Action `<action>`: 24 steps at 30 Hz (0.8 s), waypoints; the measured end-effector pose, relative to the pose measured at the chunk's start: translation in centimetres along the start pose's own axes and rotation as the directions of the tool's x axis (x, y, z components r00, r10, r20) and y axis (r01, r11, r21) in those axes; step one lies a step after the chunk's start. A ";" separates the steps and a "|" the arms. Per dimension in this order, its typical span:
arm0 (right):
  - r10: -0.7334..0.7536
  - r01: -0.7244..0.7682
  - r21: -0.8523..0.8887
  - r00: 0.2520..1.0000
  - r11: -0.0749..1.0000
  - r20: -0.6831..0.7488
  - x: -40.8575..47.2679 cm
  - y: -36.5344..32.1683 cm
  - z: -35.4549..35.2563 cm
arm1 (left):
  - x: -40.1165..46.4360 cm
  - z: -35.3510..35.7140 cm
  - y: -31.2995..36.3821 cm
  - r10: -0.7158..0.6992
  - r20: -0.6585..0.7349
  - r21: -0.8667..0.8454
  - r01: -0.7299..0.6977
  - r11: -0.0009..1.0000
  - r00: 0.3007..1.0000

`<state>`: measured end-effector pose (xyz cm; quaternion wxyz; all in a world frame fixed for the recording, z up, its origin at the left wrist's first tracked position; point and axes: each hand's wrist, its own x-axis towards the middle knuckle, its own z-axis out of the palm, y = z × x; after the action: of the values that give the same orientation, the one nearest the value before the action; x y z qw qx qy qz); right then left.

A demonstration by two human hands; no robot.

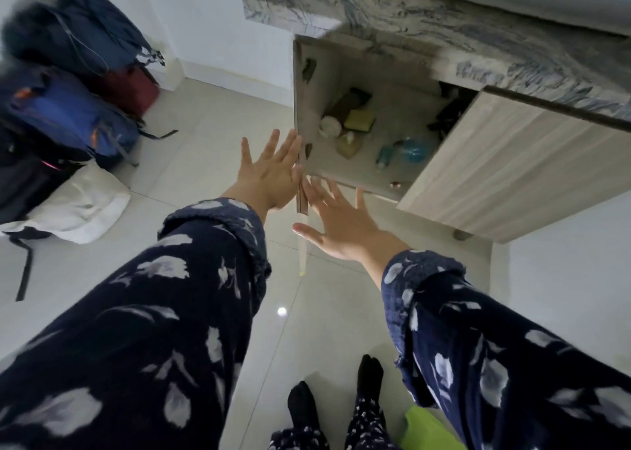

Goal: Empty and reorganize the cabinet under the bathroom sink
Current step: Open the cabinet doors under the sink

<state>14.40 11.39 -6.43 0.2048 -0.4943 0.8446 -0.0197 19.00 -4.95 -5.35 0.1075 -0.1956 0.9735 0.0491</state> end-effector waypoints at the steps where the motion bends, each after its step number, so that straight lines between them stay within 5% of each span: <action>1: -0.019 0.019 -0.004 1.000 1.000 0.001 0.5 -0.9 0.2 | -0.5 -0.2 -0.9 -0.001 0.002 0.008 0.001 1.000 1.000; 9: -0.102 0.104 -0.055 0.994 0.993 0.024 4.5 -6.1 0.4 | -2.3 -1.3 -7.0 -0.048 0.027 0.044 0.047 0.998 0.998; 16: -0.018 0.025 -0.155 0.998 0.988 0.052 5.9 -5.4 -1.5 | -3.7 0.1 -7.2 -0.196 0.004 0.080 0.195 0.978 0.981; 24: 0.034 -0.030 -0.166 0.999 0.986 0.021 5.5 -3.4 -3.9 | -4.5 0.5 -5.6 -0.324 -0.016 -0.115 0.320 0.940 0.946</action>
<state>13.38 4.34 -3.83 0.1734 -0.4962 0.8486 0.0599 25.35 -8.37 -5.12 0.0861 -0.3588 0.9259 0.0815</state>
